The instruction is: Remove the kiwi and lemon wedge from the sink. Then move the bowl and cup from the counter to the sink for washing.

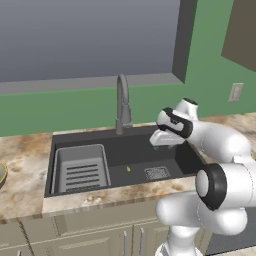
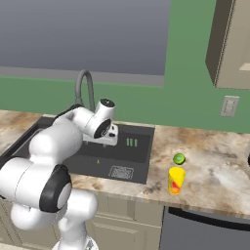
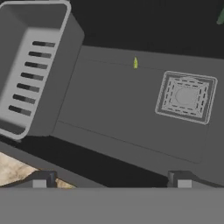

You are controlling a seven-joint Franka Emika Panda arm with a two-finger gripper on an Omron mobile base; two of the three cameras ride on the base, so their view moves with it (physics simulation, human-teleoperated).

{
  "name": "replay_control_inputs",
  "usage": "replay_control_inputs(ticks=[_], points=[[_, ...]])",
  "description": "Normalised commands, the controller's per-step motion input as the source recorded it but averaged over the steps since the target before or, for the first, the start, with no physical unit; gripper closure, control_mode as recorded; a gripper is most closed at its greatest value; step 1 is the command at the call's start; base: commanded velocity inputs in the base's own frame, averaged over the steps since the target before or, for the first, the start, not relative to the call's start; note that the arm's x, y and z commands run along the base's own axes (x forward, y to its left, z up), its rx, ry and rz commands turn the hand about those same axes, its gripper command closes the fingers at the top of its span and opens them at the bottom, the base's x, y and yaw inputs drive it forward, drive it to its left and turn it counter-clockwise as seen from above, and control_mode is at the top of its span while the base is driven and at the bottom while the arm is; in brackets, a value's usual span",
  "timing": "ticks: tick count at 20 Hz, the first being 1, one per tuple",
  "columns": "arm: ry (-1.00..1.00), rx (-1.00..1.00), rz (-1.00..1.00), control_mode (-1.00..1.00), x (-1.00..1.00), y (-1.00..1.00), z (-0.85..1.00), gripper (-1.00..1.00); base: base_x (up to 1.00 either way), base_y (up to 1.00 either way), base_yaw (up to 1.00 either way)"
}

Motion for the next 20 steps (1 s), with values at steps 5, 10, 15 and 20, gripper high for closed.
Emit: replay_control_inputs(ticks=[5, 10, 15, 20], points=[[0.02, 0.07, 0.00, -1.00, 0.17, 0.02, -0.20, -1.00, 0.00, 0.00, 0.00], [0.00, 0.02, 0.00, -1.00, 0.17, 0.06, -0.22, -1.00, 0.00, 0.00, 0.00], [0.00, 0.00, 0.00, -1.00, 0.17, 0.04, -0.21, -1.00, 0.00, 0.00, 0.00], [0.00, 0.00, 0.00, -1.00, 0.15, 0.08, -0.22, -1.00, 0.00, 0.00, 0.00]])
